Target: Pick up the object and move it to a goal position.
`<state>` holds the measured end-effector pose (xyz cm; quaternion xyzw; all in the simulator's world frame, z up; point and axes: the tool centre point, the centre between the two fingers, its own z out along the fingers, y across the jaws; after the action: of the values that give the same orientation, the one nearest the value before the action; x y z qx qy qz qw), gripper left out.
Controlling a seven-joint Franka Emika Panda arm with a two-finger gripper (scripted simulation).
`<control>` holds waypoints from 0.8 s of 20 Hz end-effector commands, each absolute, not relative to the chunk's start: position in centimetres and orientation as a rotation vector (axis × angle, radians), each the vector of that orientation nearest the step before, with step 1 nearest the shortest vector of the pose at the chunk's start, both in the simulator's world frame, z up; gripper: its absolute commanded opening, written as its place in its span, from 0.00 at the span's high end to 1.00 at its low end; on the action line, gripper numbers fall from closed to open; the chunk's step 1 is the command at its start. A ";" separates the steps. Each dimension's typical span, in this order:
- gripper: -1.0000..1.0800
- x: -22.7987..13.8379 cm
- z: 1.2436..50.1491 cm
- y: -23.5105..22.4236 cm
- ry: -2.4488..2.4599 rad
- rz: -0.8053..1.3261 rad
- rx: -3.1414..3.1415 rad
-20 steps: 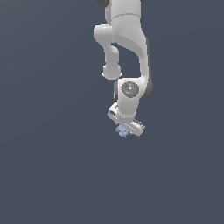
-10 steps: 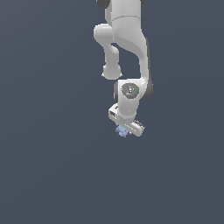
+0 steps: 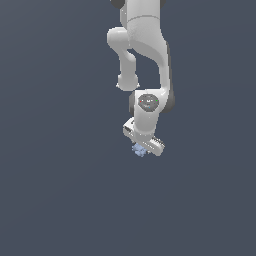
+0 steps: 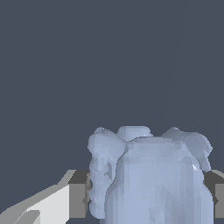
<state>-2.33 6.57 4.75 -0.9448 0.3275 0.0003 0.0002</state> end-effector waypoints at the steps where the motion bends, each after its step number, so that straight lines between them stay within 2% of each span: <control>1: 1.00 -2.0 5.5 6.2 1.029 -0.001 -2.967; 8: 1.00 -0.6 9.6 4.4 1.030 -0.001 -2.967; 16: 1.00 2.0 16.8 1.3 1.030 -0.001 -2.967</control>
<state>1.48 1.96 15.26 -0.9447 0.3280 -0.0002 0.0004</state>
